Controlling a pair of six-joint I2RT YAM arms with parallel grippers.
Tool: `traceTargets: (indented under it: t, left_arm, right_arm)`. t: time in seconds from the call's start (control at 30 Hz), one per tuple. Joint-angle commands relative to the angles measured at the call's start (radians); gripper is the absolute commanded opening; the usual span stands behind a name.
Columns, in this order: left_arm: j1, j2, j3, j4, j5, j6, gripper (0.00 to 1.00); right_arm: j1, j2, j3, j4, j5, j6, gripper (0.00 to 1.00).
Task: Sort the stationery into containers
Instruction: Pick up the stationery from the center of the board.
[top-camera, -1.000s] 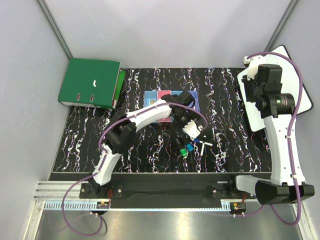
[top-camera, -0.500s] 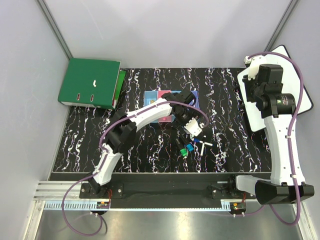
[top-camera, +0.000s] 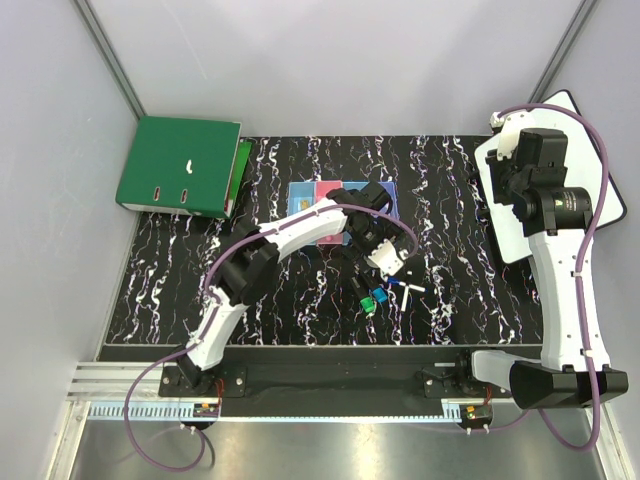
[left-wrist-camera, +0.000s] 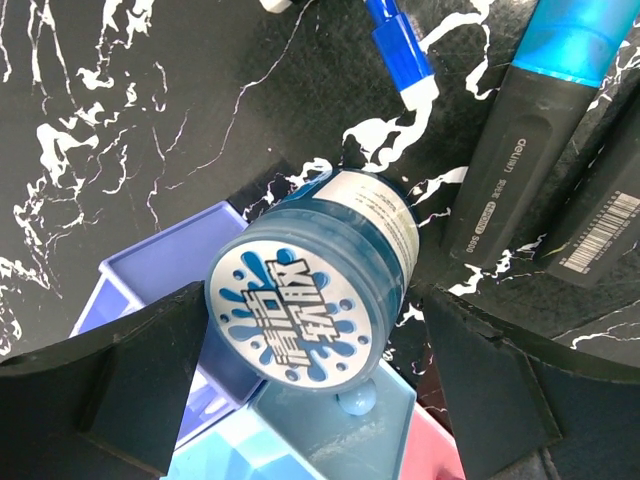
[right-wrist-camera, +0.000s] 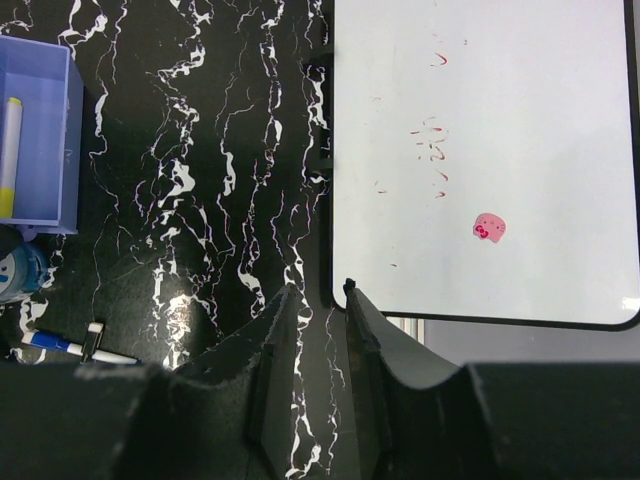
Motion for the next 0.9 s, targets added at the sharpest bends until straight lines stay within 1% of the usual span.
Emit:
traceTargets:
  t: [0.0, 0.17, 0.27, 0.3, 0.33, 0.4, 0.43, 0.47, 0.53, 0.57, 0.63, 0.7, 0.73, 0.77, 0.87]
  left_arm:
    - [-0.006, 0.011, 0.035, 0.0, 0.009, 0.025, 0.93]
    - [-0.004, 0.018, 0.043, 0.0, 0.006, 0.03, 0.93]
    - [-0.004, 0.014, 0.038, -0.005, 0.006, 0.031, 0.87]
    - [-0.004, 0.011, 0.03, -0.009, 0.005, 0.03, 0.83]
    - [-0.004, 0.007, 0.026, -0.011, 0.005, 0.03, 0.75]
    - [-0.004, -0.006, 0.006, -0.015, 0.005, 0.027, 0.67]
    - [-0.004, -0.012, -0.002, -0.018, 0.003, 0.028, 0.58]
    - [-0.004, -0.023, -0.017, -0.019, 0.003, 0.03, 0.56]
    - [-0.004, -0.034, -0.031, -0.023, -0.004, 0.025, 0.49]
    - [-0.004, -0.039, -0.042, -0.025, -0.009, 0.024, 0.44]
    - [-0.004, -0.048, -0.051, -0.031, -0.029, 0.022, 0.4]
    - [-0.006, -0.052, -0.068, -0.04, -0.044, 0.019, 0.25]
    - [-0.006, -0.061, -0.072, -0.043, -0.05, 0.015, 0.09]
    - [-0.004, -0.066, -0.082, -0.043, -0.051, 0.004, 0.0]
    - [-0.007, -0.098, -0.114, -0.046, -0.051, -0.018, 0.0]
  right_arm:
    - [-0.007, -0.029, 0.034, 0.001, -0.021, 0.015, 0.34]
    - [-0.005, -0.033, 0.031, -0.001, -0.024, 0.017, 0.34]
    - [-0.005, -0.035, 0.025, -0.001, -0.028, 0.018, 0.34]
    - [-0.007, -0.036, 0.025, -0.002, -0.028, 0.018, 0.34]
    - [-0.006, -0.036, 0.025, -0.002, -0.03, 0.02, 0.34]
    - [-0.007, -0.036, 0.022, -0.001, -0.028, 0.02, 0.34]
    - [-0.006, -0.038, 0.022, -0.002, -0.03, 0.02, 0.34]
    - [-0.031, -0.038, 0.02, -0.002, -0.031, 0.02, 0.34]
    - [-0.033, -0.041, 0.022, -0.004, -0.031, 0.021, 0.34]
    - [-0.033, -0.041, 0.023, -0.005, -0.034, 0.021, 0.33]
    - [-0.033, -0.041, 0.025, -0.005, -0.035, 0.021, 0.34]
    - [-0.033, -0.042, 0.026, -0.005, -0.035, 0.023, 0.34]
    - [-0.033, -0.042, 0.026, -0.007, -0.036, 0.023, 0.34]
    - [-0.033, -0.042, 0.029, -0.007, -0.036, 0.025, 0.34]
    - [-0.033, -0.047, 0.028, -0.011, -0.039, 0.026, 0.34]
